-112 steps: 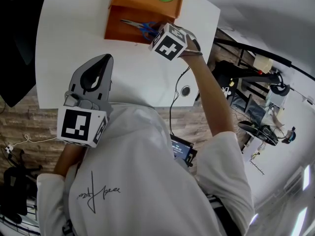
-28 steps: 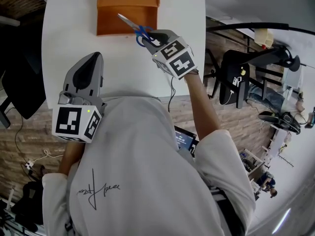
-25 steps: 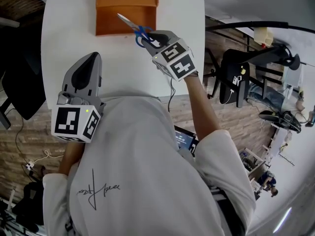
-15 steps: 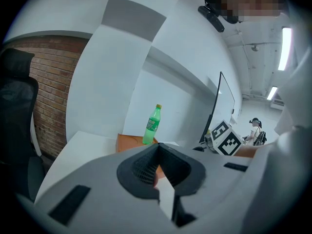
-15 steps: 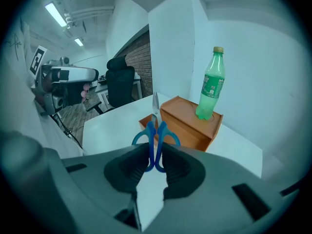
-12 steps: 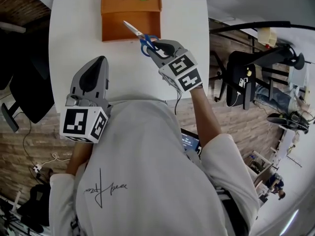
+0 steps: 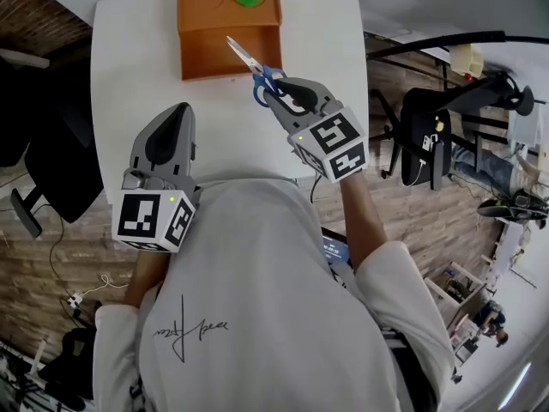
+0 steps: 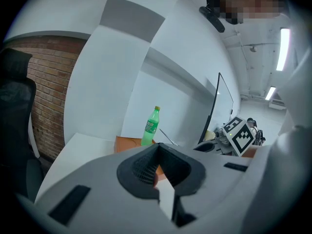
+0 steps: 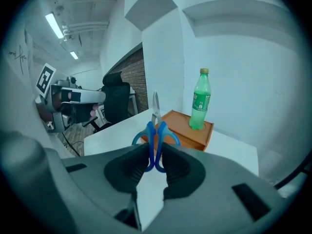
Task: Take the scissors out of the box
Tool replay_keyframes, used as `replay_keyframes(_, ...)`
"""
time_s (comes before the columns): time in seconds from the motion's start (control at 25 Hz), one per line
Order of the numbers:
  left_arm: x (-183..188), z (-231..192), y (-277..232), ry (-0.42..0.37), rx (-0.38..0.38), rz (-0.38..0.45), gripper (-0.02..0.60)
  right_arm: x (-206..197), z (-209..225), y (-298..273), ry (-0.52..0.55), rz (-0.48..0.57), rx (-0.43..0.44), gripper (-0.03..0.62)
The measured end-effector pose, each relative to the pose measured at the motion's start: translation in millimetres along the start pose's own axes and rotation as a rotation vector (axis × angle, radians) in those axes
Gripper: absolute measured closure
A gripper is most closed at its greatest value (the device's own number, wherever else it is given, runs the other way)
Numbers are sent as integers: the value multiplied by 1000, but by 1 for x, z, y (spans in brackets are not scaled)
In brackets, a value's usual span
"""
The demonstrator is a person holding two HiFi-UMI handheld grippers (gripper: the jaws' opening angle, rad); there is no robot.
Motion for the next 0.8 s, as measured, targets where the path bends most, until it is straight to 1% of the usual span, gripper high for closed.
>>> replay_keyframes(0.36,1,1,0,-2,-8,2,577,8,-10,20,-49,106,-14,502)
replay_keyframes(0.52,1,-1,3,-6,-2,2,578,12,-16,31,-82,157,-7,502)
replay_keyframes(0.8,2,1,3,-7,-7,9,578,14,-21,50,-112,236,-56,502)
Point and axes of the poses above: the fingertips, and each gripper's own axes: y backward along the fingers, z to its right, x out of its top, the point moved 6 cm from there along y, backward along the fingers, and after that the axes turned 14 degrees about -z, right-handed, at the moved point
